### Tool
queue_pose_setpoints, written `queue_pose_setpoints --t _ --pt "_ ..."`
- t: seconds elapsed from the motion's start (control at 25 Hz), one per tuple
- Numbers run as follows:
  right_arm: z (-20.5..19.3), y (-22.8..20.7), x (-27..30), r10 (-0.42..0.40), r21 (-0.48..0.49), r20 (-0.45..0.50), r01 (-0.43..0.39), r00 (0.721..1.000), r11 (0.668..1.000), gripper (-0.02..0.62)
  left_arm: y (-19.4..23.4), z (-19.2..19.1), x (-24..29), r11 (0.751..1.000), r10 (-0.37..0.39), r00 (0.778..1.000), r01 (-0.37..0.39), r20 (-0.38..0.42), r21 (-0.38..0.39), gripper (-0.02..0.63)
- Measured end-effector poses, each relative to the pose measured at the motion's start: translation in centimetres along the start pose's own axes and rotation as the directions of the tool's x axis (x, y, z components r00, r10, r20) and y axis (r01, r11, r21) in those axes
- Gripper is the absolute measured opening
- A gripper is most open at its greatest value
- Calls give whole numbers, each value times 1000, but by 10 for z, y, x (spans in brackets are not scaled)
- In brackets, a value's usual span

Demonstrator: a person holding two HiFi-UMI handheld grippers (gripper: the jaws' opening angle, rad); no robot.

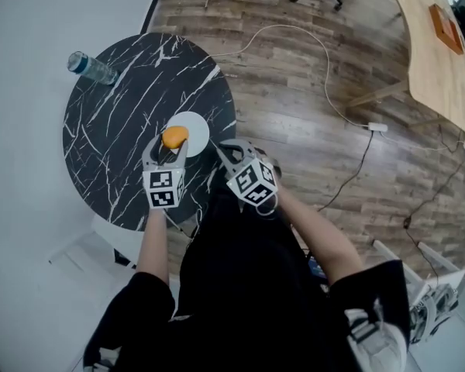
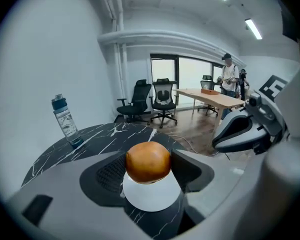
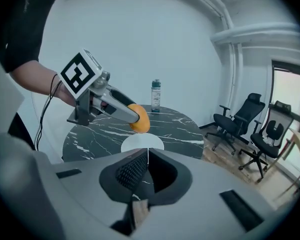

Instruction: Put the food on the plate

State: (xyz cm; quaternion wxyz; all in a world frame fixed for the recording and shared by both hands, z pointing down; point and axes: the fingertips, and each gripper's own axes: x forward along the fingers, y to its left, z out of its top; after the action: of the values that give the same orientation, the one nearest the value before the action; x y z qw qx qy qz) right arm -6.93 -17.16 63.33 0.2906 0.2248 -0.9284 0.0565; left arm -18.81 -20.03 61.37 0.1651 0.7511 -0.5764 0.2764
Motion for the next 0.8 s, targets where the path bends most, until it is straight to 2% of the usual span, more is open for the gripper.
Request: queue_pose_setpoints --t 0.28,0.8 --pt "-10 -7 4 -3 30 -39 4 999 1000 0 13 -19 44 999 3 999 -1 35 -38 279" --pt "-15 -21 3 -14 34 -71 16 997 999 0 8 -31 76 996 -27 999 28 16 -79 279"
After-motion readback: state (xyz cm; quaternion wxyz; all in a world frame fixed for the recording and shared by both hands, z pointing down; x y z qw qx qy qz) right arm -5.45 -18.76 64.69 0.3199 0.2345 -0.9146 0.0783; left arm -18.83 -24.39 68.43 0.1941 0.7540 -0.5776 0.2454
